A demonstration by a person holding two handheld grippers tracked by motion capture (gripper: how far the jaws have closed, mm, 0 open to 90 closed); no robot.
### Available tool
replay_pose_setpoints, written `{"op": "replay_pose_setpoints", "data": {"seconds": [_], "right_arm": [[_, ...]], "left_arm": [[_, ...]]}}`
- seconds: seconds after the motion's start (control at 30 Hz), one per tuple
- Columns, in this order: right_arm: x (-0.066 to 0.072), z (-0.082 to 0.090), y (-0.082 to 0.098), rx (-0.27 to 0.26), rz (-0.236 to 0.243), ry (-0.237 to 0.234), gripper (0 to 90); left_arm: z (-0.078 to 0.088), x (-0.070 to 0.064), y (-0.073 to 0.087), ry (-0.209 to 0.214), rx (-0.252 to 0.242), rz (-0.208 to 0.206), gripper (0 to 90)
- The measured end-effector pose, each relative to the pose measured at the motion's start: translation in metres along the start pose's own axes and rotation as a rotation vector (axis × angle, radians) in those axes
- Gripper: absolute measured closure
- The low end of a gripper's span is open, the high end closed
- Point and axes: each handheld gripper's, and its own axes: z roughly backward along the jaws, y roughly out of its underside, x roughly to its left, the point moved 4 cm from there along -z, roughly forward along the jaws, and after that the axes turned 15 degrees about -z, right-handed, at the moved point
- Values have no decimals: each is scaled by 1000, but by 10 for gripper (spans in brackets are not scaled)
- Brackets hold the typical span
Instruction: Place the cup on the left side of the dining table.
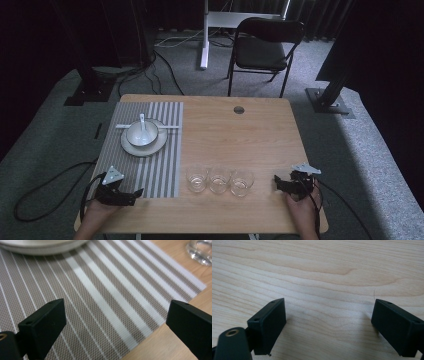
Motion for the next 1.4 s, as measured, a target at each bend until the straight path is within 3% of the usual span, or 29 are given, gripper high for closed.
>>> {"op": "replay_pose_setpoints", "data": {"seconds": [0.03,0.4,0.63,0.97,1.4], "right_arm": [[0,0,0,0,0,0,120],[0,0,0,0,0,0,119],[0,0,0,0,1,0,120],[0,0,0,0,0,0,119],[0,0,0,0,0,0,119]], "left_arm": [[0,-1,-2,-12,-1,-4,33],[0,-12,-19,14,-17,-57,33],[4,-18,-35,45,-63,-83,33],[2,-29,-57,92,-90,-129,33],[0,-41,-83,109,-107,-191,33]]}}
